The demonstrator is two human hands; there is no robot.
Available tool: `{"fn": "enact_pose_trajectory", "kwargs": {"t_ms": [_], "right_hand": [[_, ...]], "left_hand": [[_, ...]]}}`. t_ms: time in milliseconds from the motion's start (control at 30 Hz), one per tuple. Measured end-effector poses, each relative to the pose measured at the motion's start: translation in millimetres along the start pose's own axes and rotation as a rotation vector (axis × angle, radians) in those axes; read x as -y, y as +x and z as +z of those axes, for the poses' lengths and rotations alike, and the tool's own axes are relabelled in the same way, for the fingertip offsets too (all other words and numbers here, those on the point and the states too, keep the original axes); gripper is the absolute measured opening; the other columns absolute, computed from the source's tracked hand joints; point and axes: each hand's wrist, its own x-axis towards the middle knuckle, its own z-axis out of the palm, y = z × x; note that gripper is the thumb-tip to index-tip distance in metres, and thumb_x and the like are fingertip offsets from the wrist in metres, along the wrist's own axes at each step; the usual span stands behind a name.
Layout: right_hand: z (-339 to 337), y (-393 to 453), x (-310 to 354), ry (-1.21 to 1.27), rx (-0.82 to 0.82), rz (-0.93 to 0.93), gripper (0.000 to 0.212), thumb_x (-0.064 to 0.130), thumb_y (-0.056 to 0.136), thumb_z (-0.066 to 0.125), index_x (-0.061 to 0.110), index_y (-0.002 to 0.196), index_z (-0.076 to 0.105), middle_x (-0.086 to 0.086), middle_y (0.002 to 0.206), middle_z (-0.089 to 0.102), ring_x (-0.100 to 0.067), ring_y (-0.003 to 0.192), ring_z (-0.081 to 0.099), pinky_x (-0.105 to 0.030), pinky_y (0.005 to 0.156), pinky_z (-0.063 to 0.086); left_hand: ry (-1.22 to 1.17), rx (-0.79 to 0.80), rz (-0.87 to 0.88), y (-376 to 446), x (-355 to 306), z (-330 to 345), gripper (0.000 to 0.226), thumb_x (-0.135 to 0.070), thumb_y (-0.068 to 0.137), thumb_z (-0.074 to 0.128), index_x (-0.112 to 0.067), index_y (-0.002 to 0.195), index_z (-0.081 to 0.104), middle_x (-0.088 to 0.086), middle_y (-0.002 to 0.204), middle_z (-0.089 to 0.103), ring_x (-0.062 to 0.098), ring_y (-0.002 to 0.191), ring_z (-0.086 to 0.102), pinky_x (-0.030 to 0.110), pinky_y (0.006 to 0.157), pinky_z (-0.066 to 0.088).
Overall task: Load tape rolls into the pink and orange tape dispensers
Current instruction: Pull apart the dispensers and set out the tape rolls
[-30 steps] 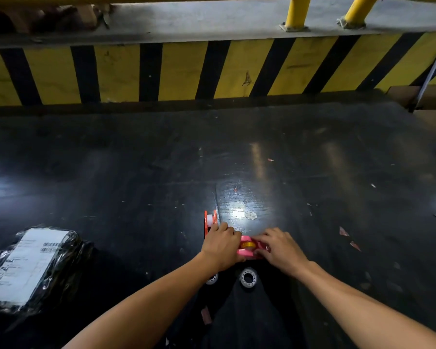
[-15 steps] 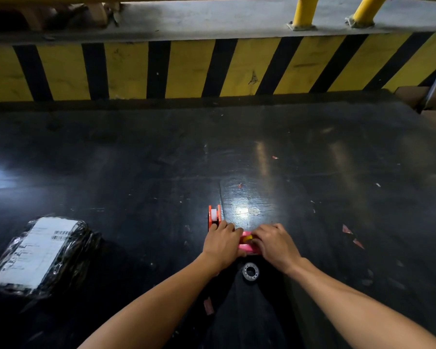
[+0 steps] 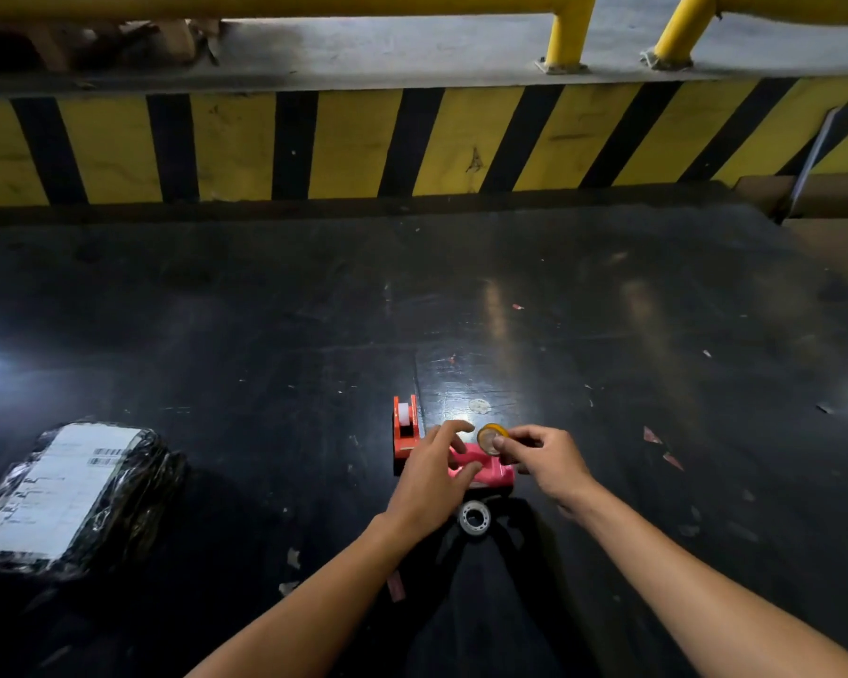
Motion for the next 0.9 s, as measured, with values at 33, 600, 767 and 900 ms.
{"fn": "enact_pose_trajectory", "kwargs": {"t_ms": [33, 600, 767, 900], "right_hand": [[2, -4, -1, 0.086, 0.034, 0.046, 0.021, 0.01, 0.08, 0.074, -0.006, 0.094, 0.07, -0.016, 0.079, 0.07, -0.016, 0.061, 0.064, -0.021, 0.056, 0.052], [-12, -41, -34, -0.511, -0.05, 0.074, 0.029, 0.021, 0.072, 0.081, 0.013, 0.087, 0.058, -0.003, 0.082, 0.063, -0.021, 0.076, 0.058, -0.031, 0.068, 0.044], [-24, -48, -64, -0.951, 0.078, -0.028, 0.048, 0.03, 0.077, 0.075, 0.019, 0.12, 0.056, -0.007, 0.118, 0.058, -0.031, 0.112, 0.053, -0.038, 0.094, 0.044], [-24, -49, -71, -0.939, 0.068, 0.0, 0.048, 0.034, 0.074, 0.078, 0.02, 0.115, 0.059, -0.007, 0.111, 0.048, -0.03, 0.112, 0.047, -0.038, 0.096, 0.044]], "left_hand": [[-0.047, -0.013, 0.018, -4, -2, 0, 0.043, -0.019, 0.085, 0.076, -0.028, 0.122, 0.056, -0.006, 0.101, 0.06, -0.002, 0.077, 0.057, 0.013, 0.073, 0.046], [-0.331, -0.212, -0.15, -42, 16, -13, 0.016, -0.018, 0.088, 0.073, -0.03, 0.096, 0.067, -0.009, 0.095, 0.072, 0.004, 0.083, 0.066, 0.013, 0.073, 0.051], [-0.366, -0.214, -0.23, -54, 33, -15, 0.019, -0.018, 0.091, 0.069, -0.022, 0.109, 0.071, -0.006, 0.095, 0.074, 0.006, 0.085, 0.069, 0.013, 0.073, 0.052], [-0.372, -0.185, -0.266, -61, 38, -17, 0.017, -0.025, 0.091, 0.07, -0.025, 0.108, 0.07, -0.008, 0.096, 0.074, 0.004, 0.089, 0.069, 0.018, 0.078, 0.055]]}}
